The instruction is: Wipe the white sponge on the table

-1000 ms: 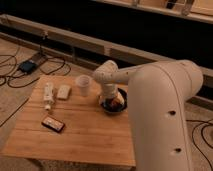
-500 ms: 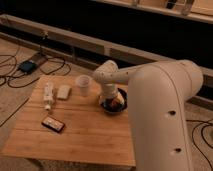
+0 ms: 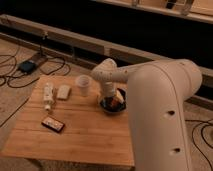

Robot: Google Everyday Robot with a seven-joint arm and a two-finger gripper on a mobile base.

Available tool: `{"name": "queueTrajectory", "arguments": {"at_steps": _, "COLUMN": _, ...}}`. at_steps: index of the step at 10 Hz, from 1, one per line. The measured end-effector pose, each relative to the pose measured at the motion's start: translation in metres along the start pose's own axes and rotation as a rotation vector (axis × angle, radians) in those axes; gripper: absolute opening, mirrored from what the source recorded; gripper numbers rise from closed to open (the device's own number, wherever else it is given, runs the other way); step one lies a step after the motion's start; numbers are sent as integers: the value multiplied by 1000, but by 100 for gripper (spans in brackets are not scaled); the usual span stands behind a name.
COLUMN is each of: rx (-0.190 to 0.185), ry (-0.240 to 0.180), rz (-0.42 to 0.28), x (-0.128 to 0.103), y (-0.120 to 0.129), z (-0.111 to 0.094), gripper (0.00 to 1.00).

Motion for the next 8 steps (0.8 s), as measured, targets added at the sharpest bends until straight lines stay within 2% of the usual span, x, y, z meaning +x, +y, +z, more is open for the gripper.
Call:
{"name": "queueTrajectory", "arguments": {"at_steps": 2, "rx": -15, "ry": -16, "rz": -63, "x": 0, "y": 28, "z": -22, "gripper": 80}}
{"name": "queueTrajectory", "arguments": {"at_steps": 4, "rx": -35, "ry": -2, "rz": -142, "x": 13, "y": 60, "z": -37, "gripper": 80}}
{"name": "queueTrajectory", "arguments": {"at_steps": 6, "rx": -64, "ry": 26, "rz": -225, "x": 37, "y": 101, "z": -44, "gripper": 80}}
{"name": "queueTrajectory", "arguments": {"at_steps": 8, "rx": -84, "ry": 48, "rz": -278, "x": 57, "y": 129, "z": -41, "gripper": 80}}
